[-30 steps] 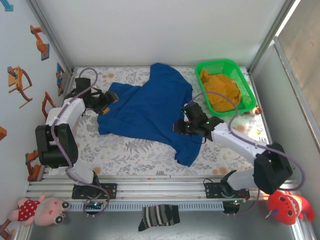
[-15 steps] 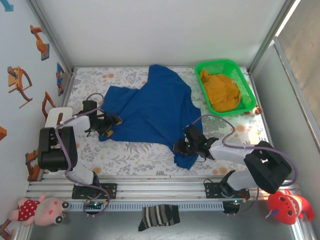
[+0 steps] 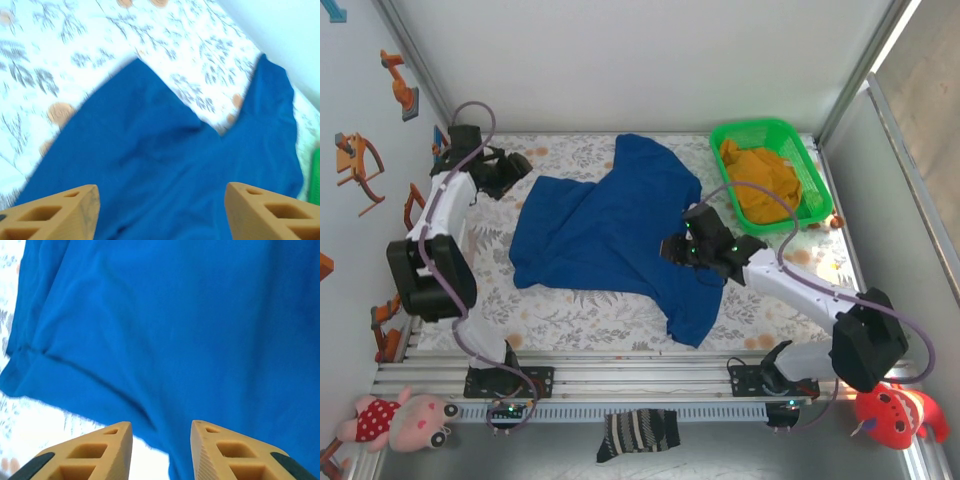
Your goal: Fold the inside-out t-shirt
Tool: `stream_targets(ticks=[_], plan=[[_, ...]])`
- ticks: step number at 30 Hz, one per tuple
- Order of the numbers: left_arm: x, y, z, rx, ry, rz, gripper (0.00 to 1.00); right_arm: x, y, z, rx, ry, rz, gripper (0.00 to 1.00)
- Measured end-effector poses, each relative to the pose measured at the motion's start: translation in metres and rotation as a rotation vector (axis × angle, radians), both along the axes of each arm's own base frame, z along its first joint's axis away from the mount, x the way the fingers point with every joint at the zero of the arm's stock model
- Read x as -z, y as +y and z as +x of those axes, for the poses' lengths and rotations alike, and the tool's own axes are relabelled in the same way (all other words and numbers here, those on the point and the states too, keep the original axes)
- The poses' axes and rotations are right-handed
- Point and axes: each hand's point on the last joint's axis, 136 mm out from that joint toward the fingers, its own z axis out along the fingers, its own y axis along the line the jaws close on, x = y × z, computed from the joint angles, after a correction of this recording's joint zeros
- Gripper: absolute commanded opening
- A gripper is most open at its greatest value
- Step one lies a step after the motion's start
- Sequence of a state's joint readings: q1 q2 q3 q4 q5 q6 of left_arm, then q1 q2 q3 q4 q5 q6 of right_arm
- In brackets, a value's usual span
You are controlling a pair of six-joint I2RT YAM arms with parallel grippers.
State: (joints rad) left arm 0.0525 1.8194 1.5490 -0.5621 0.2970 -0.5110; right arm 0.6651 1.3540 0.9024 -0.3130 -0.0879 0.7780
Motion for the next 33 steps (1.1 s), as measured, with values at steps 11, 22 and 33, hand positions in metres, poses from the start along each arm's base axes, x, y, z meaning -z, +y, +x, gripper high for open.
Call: stream_targets(ticks=[11,22,33], plan=[[0.102,0.003,0.053,0.102,0.195,0.141,0.62,0.072,-0.036,0.034,0.048,0.126,-0.108,0.35],[0.130,-0.010,0.058,0.172,0.247,0.174,0.60,0.113,-0.052,0.009,0.093,0.215,-0.114,0.34],[0.144,-0.015,0.070,0.192,0.260,0.157,0.00,0.113,-0.057,0.006,0.189,0.214,-0.048,0.34]])
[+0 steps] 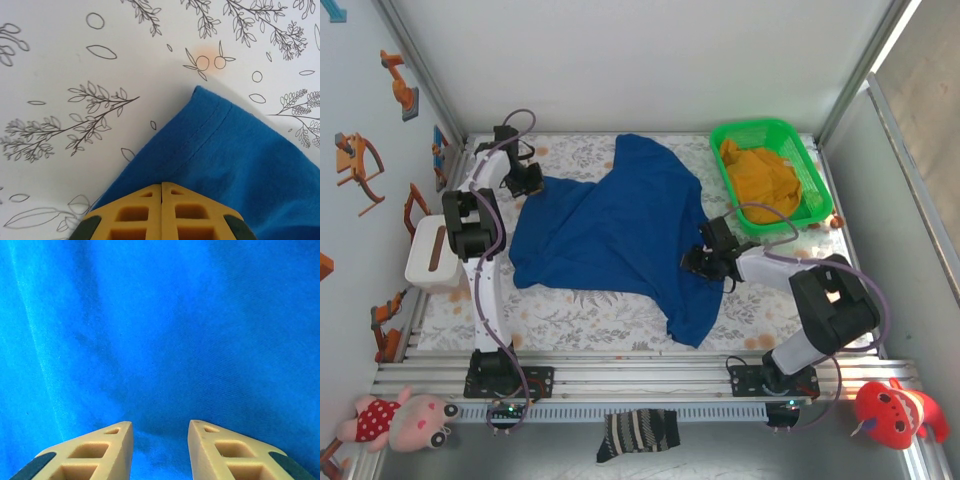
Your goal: Fold the inside-out t-shirt
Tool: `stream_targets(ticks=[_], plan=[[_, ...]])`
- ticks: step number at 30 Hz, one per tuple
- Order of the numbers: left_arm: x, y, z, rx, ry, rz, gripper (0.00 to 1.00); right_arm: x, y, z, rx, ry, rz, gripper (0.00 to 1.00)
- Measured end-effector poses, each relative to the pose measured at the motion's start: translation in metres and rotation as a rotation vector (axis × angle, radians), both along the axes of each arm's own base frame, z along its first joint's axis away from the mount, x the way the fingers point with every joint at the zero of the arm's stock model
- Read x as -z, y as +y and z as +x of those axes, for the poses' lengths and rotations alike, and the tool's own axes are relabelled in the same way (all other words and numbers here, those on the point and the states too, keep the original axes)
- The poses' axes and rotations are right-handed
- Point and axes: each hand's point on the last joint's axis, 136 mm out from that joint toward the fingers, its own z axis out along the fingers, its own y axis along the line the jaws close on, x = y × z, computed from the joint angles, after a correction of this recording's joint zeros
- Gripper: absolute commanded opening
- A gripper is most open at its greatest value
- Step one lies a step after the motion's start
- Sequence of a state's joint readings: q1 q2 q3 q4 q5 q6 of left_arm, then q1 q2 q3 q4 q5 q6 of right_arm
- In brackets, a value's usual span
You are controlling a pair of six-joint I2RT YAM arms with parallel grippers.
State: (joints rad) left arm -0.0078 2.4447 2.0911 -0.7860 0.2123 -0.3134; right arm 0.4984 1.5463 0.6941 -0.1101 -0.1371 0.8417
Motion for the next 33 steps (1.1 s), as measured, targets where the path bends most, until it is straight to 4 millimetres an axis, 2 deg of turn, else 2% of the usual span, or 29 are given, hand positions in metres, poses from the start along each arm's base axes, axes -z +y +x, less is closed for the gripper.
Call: stream_targets(ticks=[6,11,14,15,17,19,21,28,33], plan=[[-0.015,0.005,0.011,-0.094,-0.044,-0.081,0.00,0.001,-0.007,-0.004,0.049,0.013,0.002,0.34],[-0.049,0.038,0.033,-0.241,-0.145,-0.178,0.00,0.002,-0.010,-0.005,0.077,0.021,0.000,0.34],[-0.059,0.059,0.042,-0.311,-0.186,-0.217,0.00,0.002,-0.011,-0.005,0.088,0.021,0.003,0.34],[-0.061,0.062,0.044,-0.326,-0.194,-0.229,0.05,0.002,-0.011,-0.005,0.088,0.021,0.003,0.34],[-0.062,0.064,0.045,-0.336,-0.194,-0.250,0.34,0.002,-0.011,-0.005,0.088,0.020,0.004,0.34],[-0.063,0.059,0.044,-0.323,-0.191,-0.259,0.50,0.002,-0.011,-0.005,0.088,0.020,0.004,0.34],[-0.060,0.050,0.042,-0.291,-0.180,-0.246,0.59,0.001,-0.010,-0.005,0.088,0.020,0.004,0.34],[-0.036,0.006,0.032,-0.113,-0.121,-0.092,0.63,0.001,-0.010,-0.005,0.088,0.019,0.005,0.34],[-0.008,-0.005,0.024,-0.028,-0.054,0.077,0.65,0.001,-0.010,-0.005,0.088,0.019,0.005,0.34]])
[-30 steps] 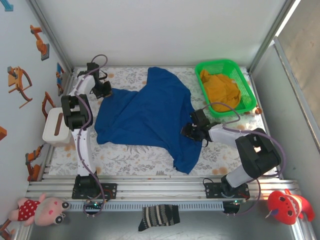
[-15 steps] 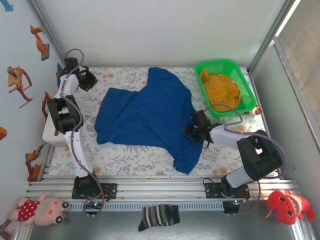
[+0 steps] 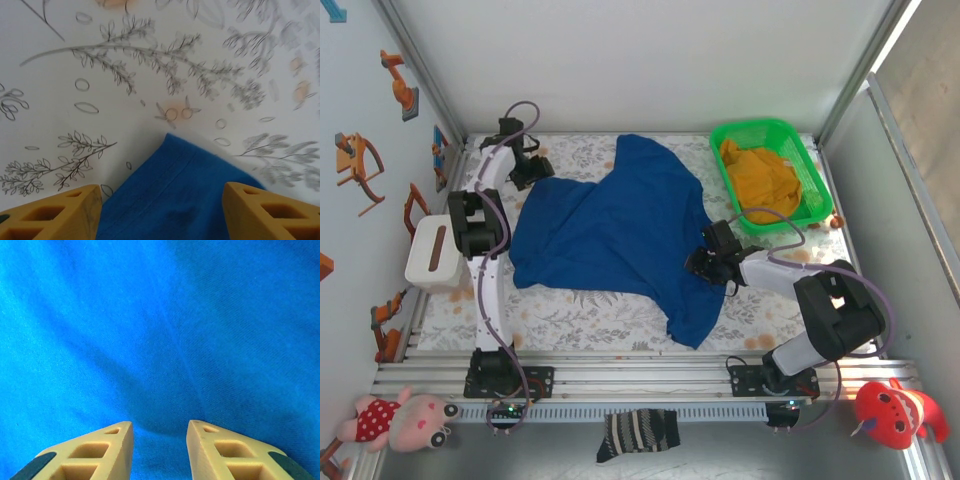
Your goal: Fold the inside-out t-shirt
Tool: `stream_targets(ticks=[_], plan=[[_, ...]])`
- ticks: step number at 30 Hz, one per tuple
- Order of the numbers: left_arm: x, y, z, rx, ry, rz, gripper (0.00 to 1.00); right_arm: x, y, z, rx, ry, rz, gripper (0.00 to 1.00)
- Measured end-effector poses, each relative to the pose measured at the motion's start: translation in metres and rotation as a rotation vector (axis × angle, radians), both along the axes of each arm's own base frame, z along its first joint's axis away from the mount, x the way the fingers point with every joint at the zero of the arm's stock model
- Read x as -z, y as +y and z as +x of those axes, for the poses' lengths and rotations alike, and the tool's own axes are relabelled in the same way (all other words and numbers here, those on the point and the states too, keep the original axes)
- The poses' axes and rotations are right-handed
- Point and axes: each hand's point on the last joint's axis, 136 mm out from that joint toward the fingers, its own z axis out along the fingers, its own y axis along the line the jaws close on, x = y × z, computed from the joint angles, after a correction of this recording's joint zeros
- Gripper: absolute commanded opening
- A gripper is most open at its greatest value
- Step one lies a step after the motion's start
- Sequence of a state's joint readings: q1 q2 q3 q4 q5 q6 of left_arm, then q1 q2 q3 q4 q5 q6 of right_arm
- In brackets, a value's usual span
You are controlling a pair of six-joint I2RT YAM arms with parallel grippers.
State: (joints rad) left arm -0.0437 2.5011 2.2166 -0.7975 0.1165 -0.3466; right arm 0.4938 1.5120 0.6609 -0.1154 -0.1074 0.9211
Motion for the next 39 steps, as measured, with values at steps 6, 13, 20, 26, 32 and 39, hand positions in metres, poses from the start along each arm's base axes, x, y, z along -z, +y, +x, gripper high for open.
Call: stream_targets(ticks=[6,13,20,26,32,39], plan=[[0.001,0.006,0.003,0.025,0.029,0.142,0.67,-0.001,-0.001,-0.001,0.002,0.002,-0.002,0.34],[0.011,0.007,-0.003,0.048,0.089,0.190,0.59,-0.001,-0.005,-0.005,0.007,0.013,-0.015,0.34],[0.012,0.011,-0.010,0.055,0.122,0.167,0.00,-0.001,-0.009,-0.008,0.013,0.024,-0.030,0.34],[0.010,0.007,-0.010,0.037,0.123,0.103,0.00,-0.001,-0.013,-0.009,0.022,0.034,-0.038,0.34],[-0.003,0.029,0.002,-0.099,0.079,-0.067,0.00,0.000,-0.017,-0.008,0.035,0.039,-0.040,0.34],[-0.037,0.074,0.016,-0.249,-0.008,-0.171,0.00,0.001,-0.019,-0.008,0.048,0.042,-0.036,0.34]])
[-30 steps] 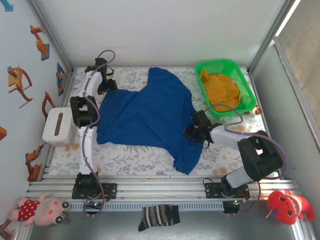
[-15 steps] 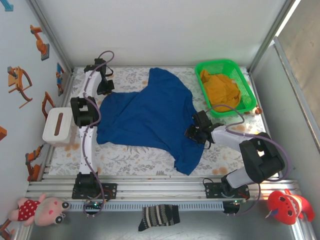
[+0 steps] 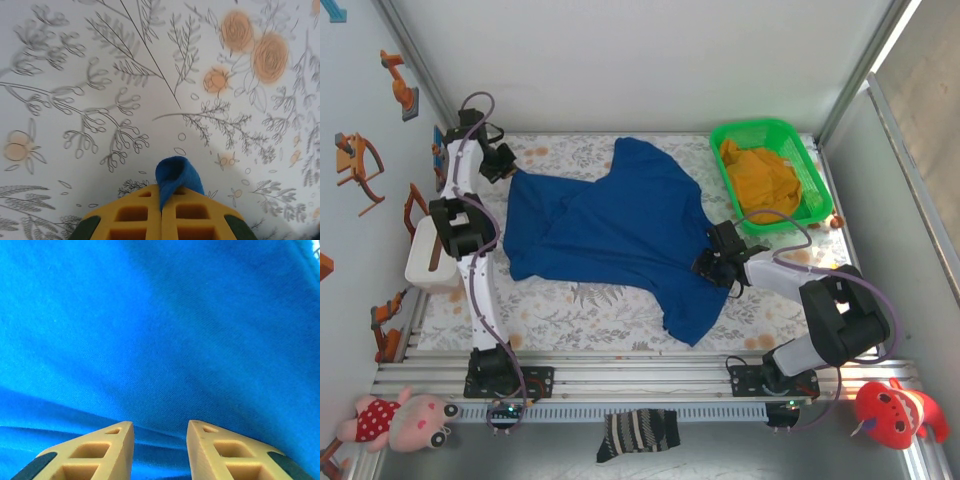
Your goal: Fold the inside-out t-shirt
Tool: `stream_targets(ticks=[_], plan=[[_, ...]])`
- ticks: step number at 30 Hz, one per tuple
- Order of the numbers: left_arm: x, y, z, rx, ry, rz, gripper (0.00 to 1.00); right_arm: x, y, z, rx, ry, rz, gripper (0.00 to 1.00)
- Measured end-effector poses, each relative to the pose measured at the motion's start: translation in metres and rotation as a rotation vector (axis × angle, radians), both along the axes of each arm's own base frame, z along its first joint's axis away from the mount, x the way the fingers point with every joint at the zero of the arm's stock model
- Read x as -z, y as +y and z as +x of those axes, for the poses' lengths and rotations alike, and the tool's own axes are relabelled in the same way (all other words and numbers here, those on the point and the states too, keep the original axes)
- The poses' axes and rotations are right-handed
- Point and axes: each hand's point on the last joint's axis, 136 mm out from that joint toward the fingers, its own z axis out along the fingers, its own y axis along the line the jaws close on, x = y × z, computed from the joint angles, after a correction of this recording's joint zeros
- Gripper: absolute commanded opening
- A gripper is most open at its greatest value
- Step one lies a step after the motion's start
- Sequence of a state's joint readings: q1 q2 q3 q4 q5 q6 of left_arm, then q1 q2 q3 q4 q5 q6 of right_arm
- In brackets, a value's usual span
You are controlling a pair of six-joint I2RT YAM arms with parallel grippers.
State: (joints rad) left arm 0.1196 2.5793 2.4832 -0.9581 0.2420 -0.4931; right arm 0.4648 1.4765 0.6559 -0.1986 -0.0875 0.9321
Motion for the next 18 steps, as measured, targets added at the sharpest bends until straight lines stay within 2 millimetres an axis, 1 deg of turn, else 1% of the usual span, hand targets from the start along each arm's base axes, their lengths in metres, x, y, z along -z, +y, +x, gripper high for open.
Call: stream_targets(ticks=[3,4,5,6,7,9,10,12,13,14,16,18], plan=[[-0.002,0.001,0.002,-0.021,-0.008,-0.019,0.00,0.000,0.000,0.000,0.004,0.000,0.002,0.34],[-0.002,0.000,0.003,-0.027,-0.011,-0.026,0.05,0.000,0.000,0.000,0.004,0.001,0.002,0.34],[-0.003,-0.001,0.004,-0.028,-0.014,-0.034,0.17,0.000,0.000,0.000,0.005,0.001,0.002,0.34],[-0.004,-0.003,0.005,-0.030,-0.019,-0.046,0.32,0.000,0.000,0.000,0.006,0.001,0.003,0.34],[-0.006,-0.003,0.007,-0.034,-0.027,-0.054,0.39,0.000,0.000,0.000,0.007,0.001,0.004,0.34],[-0.008,0.000,0.009,-0.047,-0.038,-0.071,0.48,-0.001,0.001,0.001,-0.005,-0.002,0.003,0.34],[-0.009,0.003,0.010,-0.056,-0.040,-0.078,0.51,-0.002,0.001,0.001,-0.015,-0.002,0.002,0.34],[-0.010,0.005,0.006,-0.060,-0.038,-0.089,0.53,-0.007,0.003,0.001,-0.053,-0.001,0.004,0.34],[-0.010,0.007,0.000,-0.064,-0.028,-0.093,0.53,-0.012,0.006,0.002,-0.071,-0.007,0.007,0.34],[-0.010,0.007,-0.011,-0.069,-0.007,-0.095,0.53,-0.021,0.009,0.006,-0.094,-0.024,0.016,0.34],[-0.016,0.005,-0.035,-0.073,0.017,-0.104,0.56,-0.045,0.015,0.014,-0.128,-0.074,0.031,0.34],[-0.030,-0.002,-0.070,-0.075,0.023,-0.119,0.57,-0.076,0.020,0.021,-0.158,-0.147,0.052,0.34]])
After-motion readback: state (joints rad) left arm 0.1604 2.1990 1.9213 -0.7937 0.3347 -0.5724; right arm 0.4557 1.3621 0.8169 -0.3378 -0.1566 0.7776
